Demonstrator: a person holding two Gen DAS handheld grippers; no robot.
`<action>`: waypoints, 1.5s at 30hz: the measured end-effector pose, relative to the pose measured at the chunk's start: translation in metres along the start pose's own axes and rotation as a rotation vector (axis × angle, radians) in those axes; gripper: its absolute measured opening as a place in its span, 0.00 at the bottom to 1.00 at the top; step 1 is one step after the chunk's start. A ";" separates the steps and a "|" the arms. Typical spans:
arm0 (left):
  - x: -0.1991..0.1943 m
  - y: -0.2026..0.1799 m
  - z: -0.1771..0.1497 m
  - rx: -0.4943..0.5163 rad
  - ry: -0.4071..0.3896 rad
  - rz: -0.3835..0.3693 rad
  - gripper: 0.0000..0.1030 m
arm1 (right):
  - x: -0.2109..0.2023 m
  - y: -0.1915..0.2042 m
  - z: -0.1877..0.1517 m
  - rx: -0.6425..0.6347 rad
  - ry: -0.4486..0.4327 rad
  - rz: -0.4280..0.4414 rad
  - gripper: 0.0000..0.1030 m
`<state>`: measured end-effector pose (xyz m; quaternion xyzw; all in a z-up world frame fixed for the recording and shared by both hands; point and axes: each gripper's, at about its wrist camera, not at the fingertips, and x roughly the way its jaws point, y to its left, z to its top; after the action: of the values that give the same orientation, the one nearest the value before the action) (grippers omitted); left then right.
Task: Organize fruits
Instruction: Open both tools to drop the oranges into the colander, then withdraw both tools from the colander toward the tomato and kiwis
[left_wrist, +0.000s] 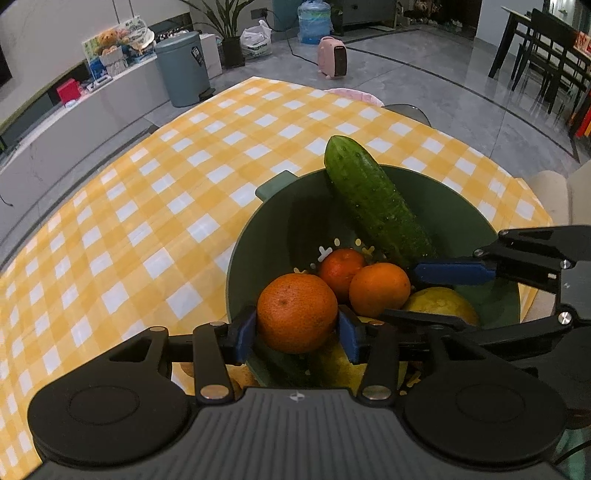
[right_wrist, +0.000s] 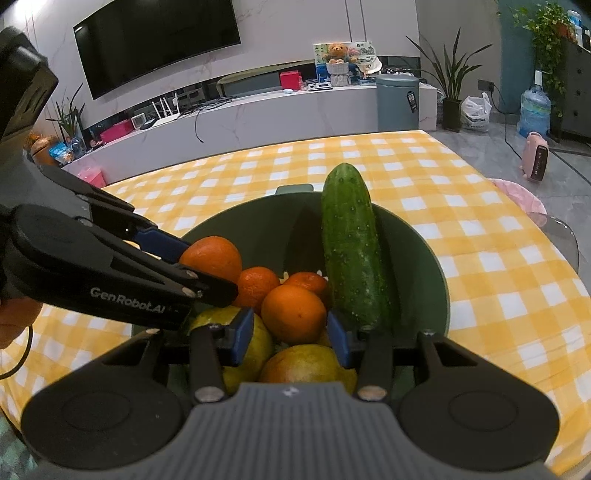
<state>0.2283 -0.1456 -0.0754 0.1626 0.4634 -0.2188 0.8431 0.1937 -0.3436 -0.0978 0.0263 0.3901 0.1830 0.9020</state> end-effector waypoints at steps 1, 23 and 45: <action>-0.001 -0.002 0.000 0.009 -0.002 0.010 0.55 | -0.001 0.001 -0.001 -0.007 -0.002 -0.005 0.42; -0.106 0.008 -0.037 -0.080 -0.249 0.123 0.64 | -0.063 0.019 0.005 0.075 -0.079 -0.085 0.67; -0.139 0.051 -0.147 -0.254 -0.290 0.174 0.54 | -0.097 0.139 -0.056 0.002 -0.149 -0.080 0.56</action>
<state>0.0843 -0.0022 -0.0287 0.0611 0.3454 -0.1061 0.9304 0.0501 -0.2529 -0.0429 0.0249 0.3227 0.1439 0.9352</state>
